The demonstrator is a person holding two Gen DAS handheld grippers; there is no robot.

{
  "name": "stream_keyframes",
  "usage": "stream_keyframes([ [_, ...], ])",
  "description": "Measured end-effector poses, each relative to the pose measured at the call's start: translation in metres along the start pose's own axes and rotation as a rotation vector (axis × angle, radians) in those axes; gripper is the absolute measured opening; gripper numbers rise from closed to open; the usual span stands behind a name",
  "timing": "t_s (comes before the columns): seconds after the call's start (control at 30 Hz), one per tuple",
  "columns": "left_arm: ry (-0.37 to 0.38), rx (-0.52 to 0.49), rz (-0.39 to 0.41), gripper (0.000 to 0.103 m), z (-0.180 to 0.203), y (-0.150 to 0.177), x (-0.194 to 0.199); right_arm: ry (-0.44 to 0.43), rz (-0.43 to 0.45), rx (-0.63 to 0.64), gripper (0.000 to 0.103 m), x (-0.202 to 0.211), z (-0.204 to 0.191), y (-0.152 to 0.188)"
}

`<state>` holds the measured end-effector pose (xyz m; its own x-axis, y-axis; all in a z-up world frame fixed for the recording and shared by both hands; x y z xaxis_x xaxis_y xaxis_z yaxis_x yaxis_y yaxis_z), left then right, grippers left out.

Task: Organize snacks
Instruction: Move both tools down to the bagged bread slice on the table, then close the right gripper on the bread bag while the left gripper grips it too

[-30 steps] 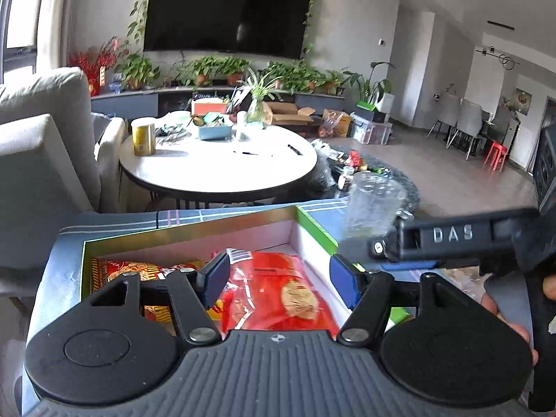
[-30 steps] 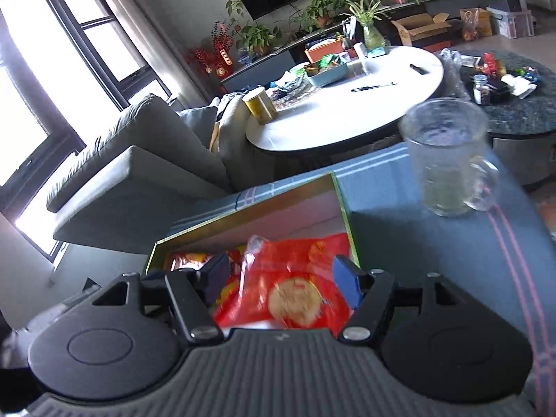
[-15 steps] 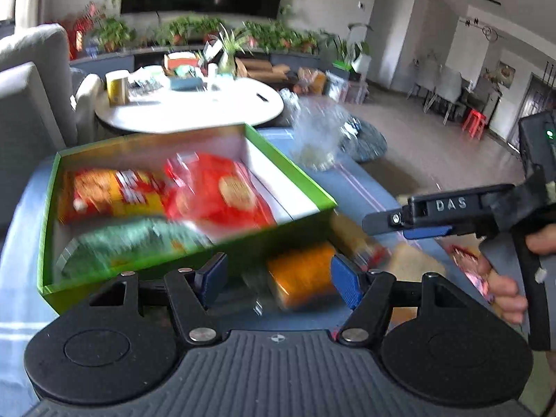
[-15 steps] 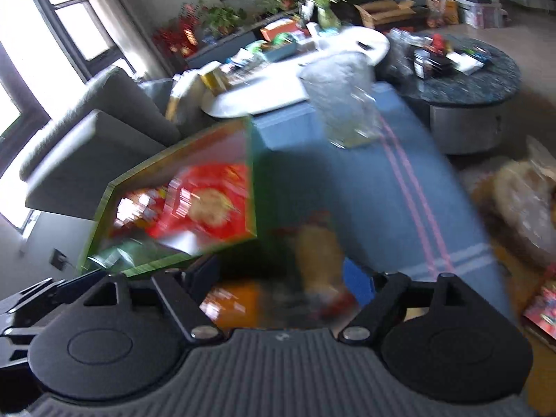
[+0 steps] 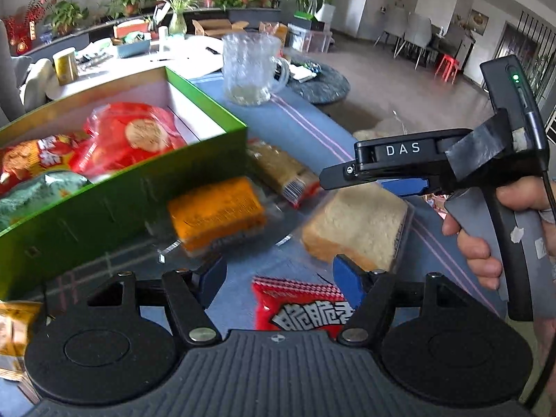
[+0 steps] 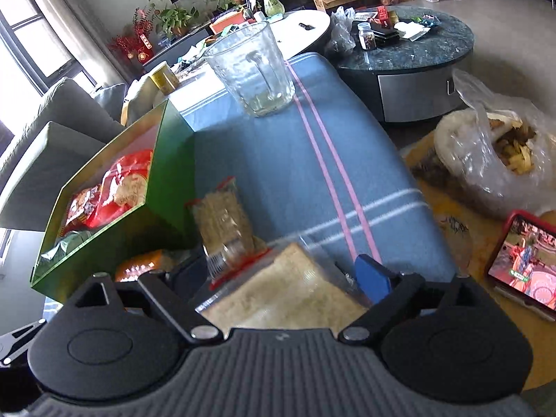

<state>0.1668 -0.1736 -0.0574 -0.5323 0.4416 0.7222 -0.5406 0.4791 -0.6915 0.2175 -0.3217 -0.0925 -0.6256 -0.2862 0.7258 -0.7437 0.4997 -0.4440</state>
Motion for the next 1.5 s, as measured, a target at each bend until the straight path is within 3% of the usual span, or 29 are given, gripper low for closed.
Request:
stream_keyframes([
  [0.33,0.015,-0.028,-0.051,0.068,0.010,0.014,-0.006,-0.017,-0.003,-0.019,0.088,0.011,0.007,0.017],
  [0.5,0.022,0.042,-0.067,0.075,-0.004,0.032,0.004,-0.029,-0.018,-0.040,0.089,0.015,0.004,0.025],
  [0.7,-0.027,0.094,-0.068,0.073,-0.019,0.047,0.023,-0.068,-0.059,-0.045,0.089,0.018,-0.007,0.043],
  [0.9,0.040,0.110,-0.025,0.073,-0.015,0.036,0.029,-0.105,-0.106,-0.023,0.089,0.023,-0.014,0.053],
  [1.3,0.056,0.007,-0.085,0.075,0.008,0.024,0.000,-0.081,-0.092,0.024,0.090,0.022,-0.012,0.055],
  [1.5,0.059,0.035,-0.084,0.081,0.003,0.015,-0.017,-0.090,-0.081,0.002,0.090,0.021,-0.011,0.053],
])
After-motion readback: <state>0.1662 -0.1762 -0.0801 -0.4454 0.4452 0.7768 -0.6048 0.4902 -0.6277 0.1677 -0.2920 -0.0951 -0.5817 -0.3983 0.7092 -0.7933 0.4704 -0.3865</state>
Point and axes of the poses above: each gripper's, at about its wrist camera, not at the fingertips, and x roughly against the way its jaws point, z to its right, y to its underside, the point moved 5 cm from there along -x, roughly the way its jaws point, and after that the axes turned 14 degrees about -x, right-handed, at the moved point
